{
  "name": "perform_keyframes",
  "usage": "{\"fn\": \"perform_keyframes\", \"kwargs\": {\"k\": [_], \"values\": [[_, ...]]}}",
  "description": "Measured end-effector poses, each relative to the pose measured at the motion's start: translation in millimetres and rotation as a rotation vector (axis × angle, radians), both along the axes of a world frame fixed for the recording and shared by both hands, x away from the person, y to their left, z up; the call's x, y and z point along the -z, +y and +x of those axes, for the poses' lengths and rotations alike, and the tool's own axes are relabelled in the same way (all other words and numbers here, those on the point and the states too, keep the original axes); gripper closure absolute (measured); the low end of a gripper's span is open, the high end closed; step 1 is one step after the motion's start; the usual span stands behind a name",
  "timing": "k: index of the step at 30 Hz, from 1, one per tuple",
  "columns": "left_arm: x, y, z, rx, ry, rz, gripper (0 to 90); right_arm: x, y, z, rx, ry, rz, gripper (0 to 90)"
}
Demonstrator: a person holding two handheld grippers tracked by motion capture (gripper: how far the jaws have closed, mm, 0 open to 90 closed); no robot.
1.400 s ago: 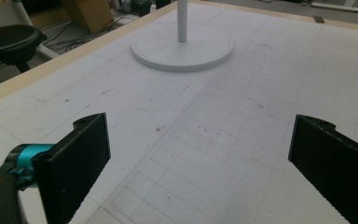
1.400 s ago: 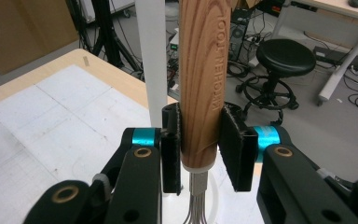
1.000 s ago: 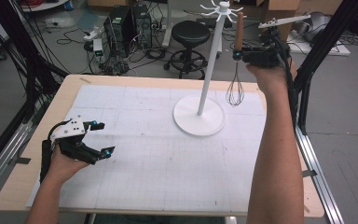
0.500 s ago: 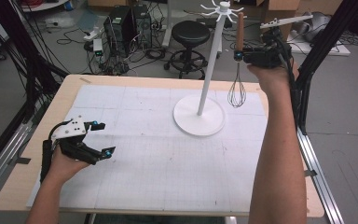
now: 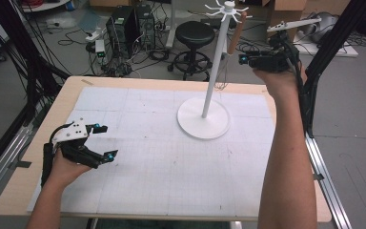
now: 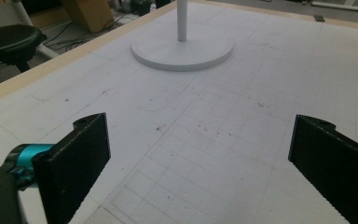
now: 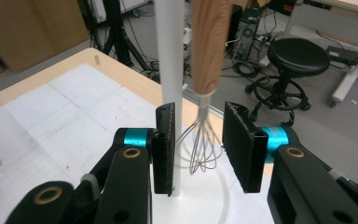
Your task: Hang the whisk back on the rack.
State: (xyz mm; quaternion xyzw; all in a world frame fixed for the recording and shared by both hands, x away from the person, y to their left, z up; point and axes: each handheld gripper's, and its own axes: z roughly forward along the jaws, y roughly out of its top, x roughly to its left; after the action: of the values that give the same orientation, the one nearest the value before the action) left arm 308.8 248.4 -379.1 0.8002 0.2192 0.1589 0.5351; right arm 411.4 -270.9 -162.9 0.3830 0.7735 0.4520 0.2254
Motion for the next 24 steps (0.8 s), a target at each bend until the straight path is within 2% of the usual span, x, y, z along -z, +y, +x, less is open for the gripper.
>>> {"fn": "perform_keyframes", "kwargs": {"k": [11,16,24], "values": [[-0.8,0.4,-0.3,0.002,-0.003,0.001,6.0,-0.4,3.2,-19.7,-0.069,-0.032,0.000,58.8],[-0.8,0.0,-0.4,0.004,-0.002,0.002,6.0,5.0,4.9,-30.4,-0.115,-0.043,0.003,56.5],[-1.1,-0.6,-0.6,0.004,-0.007,0.000,6.1,15.8,6.8,-43.4,-0.155,-0.054,-0.001,53.9]]}}
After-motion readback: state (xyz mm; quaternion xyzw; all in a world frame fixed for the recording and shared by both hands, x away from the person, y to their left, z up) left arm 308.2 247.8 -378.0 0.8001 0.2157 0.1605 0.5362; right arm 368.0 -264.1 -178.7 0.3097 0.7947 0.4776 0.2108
